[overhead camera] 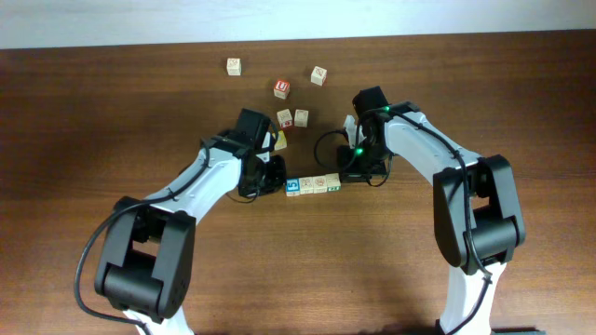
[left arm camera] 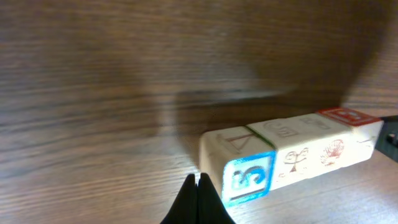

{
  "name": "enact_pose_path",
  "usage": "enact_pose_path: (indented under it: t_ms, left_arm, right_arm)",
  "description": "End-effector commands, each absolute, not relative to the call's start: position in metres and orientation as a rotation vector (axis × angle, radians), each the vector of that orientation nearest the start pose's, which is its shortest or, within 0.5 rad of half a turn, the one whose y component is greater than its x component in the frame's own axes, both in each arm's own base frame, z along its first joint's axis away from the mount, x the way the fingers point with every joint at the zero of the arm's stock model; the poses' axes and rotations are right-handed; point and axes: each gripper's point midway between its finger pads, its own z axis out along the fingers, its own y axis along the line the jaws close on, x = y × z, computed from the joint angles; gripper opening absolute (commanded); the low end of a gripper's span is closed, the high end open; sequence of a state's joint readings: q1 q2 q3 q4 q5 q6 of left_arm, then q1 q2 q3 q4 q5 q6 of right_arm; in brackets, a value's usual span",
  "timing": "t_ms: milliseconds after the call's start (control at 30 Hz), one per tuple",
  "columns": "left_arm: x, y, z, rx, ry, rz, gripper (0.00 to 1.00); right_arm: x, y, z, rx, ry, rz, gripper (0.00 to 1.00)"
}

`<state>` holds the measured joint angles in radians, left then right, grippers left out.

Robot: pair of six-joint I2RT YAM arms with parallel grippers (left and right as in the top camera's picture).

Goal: Rotate 4 blocks

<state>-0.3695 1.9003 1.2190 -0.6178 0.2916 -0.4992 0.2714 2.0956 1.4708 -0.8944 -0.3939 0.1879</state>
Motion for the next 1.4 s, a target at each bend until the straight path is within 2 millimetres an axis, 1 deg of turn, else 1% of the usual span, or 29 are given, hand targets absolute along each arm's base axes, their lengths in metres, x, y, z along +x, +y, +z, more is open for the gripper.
enact_pose_path:
  t_ms: [0, 100, 267, 400, 533, 633, 733, 833, 900, 1000, 1167, 1367]
  left_arm:
    - [0.349, -0.199, 0.017, -0.114, 2.975, -0.564, 0.00]
    - [0.348, -0.202, 0.009, -0.110, 2.988, -0.577, 0.00]
    - [0.349, -0.203, 0.009, -0.109, 2.983, -0.584, 0.00]
    - [0.356, -0.206, 0.011, -0.100, 2.953, -0.598, 0.00]
    - [0.355, -0.206, 0.011, -0.099, 2.954, -0.600, 0.00]
    - [0.352, -0.206, 0.011, -0.089, 2.968, -0.600, 0.00]
    - [0.351, -0.201, 0.010, -0.104, 2.980, -0.595, 0.00]
    - [0.353, -0.198, 0.011, -0.082, 2.978, -0.622, 0.00]
    - [0.354, -0.195, 0.012, -0.037, 2.973, -0.643, 0.00]
    - [0.356, -0.189, 0.015, 0.043, 2.958, -0.696, 0.00]
    - [0.355, -0.180, 0.016, 0.142, 2.948, -0.738, 0.00]
    - [0.353, -0.180, 0.016, 0.150, 2.952, -0.736, 0.00]
  right_arm:
    - [0.364, 0.170, 0.015, -0.134, 3.119, 0.610, 0.05]
    - [0.364, 0.170, 0.015, -0.134, 3.120, 0.611, 0.04]
    - [0.362, 0.171, 0.016, -0.135, 3.126, 0.618, 0.04]
    - [0.355, 0.185, 0.016, -0.160, 3.136, 0.615, 0.04]
    - [0.352, 0.198, 0.016, -0.160, 3.135, 0.613, 0.04]
    - [0.351, 0.202, 0.016, -0.120, 3.140, 0.614, 0.04]
    - [0.349, 0.202, 0.016, -0.077, 3.155, 0.618, 0.04]
    - [0.346, 0.208, 0.019, -0.076, 3.158, 0.697, 0.04]
    - [0.346, 0.207, 0.020, -0.065, 3.160, 0.714, 0.04]
    - [0.347, 0.207, 0.024, -0.078, 3.149, 0.799, 0.04]
    - [0.348, 0.200, 0.027, -0.042, 3.151, 0.838, 0.04]
    - [0.349, 0.199, 0.027, -0.039, 3.148, 0.837, 0.04]
